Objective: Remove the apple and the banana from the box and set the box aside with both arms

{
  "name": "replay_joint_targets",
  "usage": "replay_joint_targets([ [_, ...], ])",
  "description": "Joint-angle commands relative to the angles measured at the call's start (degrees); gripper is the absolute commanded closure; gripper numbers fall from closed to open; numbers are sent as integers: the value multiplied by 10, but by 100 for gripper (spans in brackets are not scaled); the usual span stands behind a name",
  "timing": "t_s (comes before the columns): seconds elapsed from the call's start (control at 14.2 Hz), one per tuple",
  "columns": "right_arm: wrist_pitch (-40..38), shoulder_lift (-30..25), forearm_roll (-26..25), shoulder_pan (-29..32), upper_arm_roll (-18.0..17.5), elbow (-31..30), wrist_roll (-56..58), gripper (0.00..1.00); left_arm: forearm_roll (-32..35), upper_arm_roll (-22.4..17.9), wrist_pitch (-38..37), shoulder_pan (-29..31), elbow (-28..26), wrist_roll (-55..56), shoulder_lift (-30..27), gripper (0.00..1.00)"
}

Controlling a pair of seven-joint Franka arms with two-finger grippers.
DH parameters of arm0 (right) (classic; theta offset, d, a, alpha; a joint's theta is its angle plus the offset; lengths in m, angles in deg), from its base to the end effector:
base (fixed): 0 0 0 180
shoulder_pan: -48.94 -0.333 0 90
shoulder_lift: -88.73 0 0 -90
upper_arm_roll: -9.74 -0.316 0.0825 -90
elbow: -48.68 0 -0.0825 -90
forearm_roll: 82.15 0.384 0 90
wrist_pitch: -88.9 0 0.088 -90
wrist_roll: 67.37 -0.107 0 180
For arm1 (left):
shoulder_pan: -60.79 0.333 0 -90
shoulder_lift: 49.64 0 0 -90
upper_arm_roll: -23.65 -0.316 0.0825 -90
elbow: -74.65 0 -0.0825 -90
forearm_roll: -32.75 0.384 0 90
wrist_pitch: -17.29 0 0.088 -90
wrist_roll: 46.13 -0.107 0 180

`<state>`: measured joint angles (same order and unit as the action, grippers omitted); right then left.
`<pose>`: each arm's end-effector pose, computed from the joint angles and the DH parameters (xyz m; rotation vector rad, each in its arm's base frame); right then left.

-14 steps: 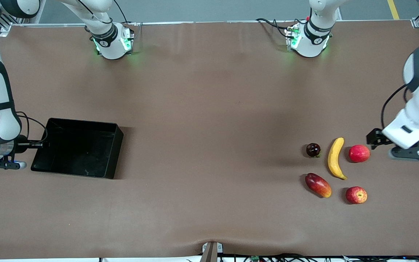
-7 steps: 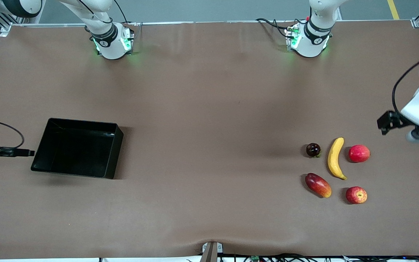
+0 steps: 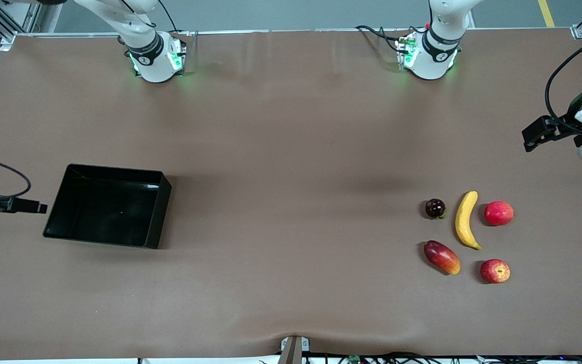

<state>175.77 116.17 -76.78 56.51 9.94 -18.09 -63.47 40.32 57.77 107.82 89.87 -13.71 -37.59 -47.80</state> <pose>0.6767 -0.0812 0.5126 -3.0299 0.1033 0.1792 0.5634 -0.0302 0.6246 -3.0280 -0.0923 -0.0374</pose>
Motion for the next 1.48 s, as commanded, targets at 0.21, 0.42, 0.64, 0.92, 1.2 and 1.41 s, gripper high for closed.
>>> replay_joint_targets([
  [0.21, -25, -126, -25, -56, 2, -77, -19, 0, -40, -20, -18, -18, -3, 12, -39, 0],
  [0.42, -50, -219, -53, -57, 0, -169, -19, 0, -61, -211, -29, -199, -12, 9, -56, 0],
  [0.64, -28, -301, -72, -65, 3, -268, -15, 0, -66, -287, -42, -278, -30, 10, -73, 0],
  [0.92, -12, -322, -73, -58, 4, -303, -10, 0, -83, -280, -41, -276, -59, 12, -93, 0],
  [1.2, 5, -315, -79, -56, 2, -273, -10, 0, -85, -266, -37, -277, -67, 12, -98, 0],
  [1.41, 9, -310, -78, -56, 2, -246, -10, 0, -76, -259, -34, -275, -65, 14, -90, 0],
])
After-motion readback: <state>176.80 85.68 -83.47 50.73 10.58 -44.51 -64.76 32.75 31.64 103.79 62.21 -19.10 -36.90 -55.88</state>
